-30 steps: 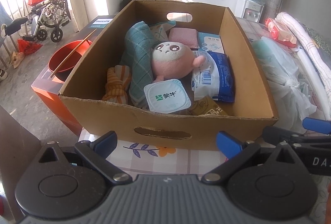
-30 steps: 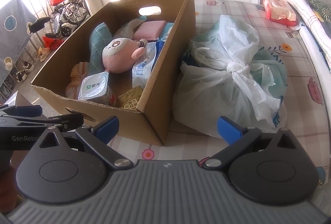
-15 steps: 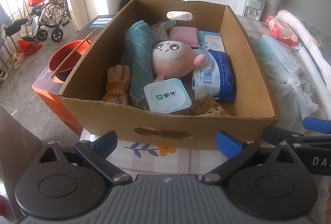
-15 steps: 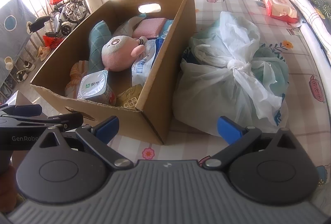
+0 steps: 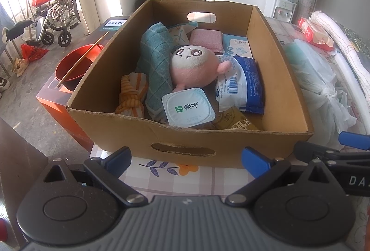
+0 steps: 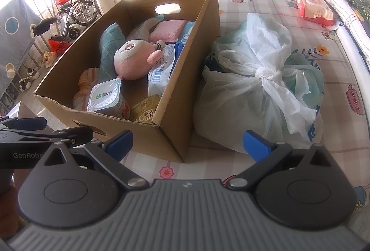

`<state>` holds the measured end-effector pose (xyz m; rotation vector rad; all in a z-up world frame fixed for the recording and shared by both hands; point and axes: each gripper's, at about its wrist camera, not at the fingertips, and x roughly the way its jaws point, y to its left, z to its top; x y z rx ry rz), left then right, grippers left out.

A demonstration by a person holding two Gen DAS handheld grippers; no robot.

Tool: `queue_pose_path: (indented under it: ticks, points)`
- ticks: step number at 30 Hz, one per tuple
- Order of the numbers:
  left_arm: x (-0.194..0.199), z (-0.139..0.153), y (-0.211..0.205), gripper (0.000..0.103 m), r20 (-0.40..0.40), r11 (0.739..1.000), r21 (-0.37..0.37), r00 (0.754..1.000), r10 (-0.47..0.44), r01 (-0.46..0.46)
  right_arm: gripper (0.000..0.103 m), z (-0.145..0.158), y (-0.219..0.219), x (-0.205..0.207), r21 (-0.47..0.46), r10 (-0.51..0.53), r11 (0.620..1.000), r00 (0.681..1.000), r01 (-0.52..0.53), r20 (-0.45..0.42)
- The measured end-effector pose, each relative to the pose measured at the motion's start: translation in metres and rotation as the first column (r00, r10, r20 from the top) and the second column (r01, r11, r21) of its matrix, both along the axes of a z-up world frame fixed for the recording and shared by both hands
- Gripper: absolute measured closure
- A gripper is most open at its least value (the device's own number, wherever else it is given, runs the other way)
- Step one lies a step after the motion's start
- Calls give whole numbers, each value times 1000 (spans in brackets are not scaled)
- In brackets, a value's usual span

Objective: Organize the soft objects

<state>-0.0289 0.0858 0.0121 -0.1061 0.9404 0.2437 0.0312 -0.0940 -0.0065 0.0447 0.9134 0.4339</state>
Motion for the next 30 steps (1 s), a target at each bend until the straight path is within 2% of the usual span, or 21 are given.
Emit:
queue_pose_path:
  ticks: [30]
  points:
    - [-2,-2,1,1,-8,1000,-1,1000,3,-3,1,-4,3,2,2,8,1000,1000,-8,-15]
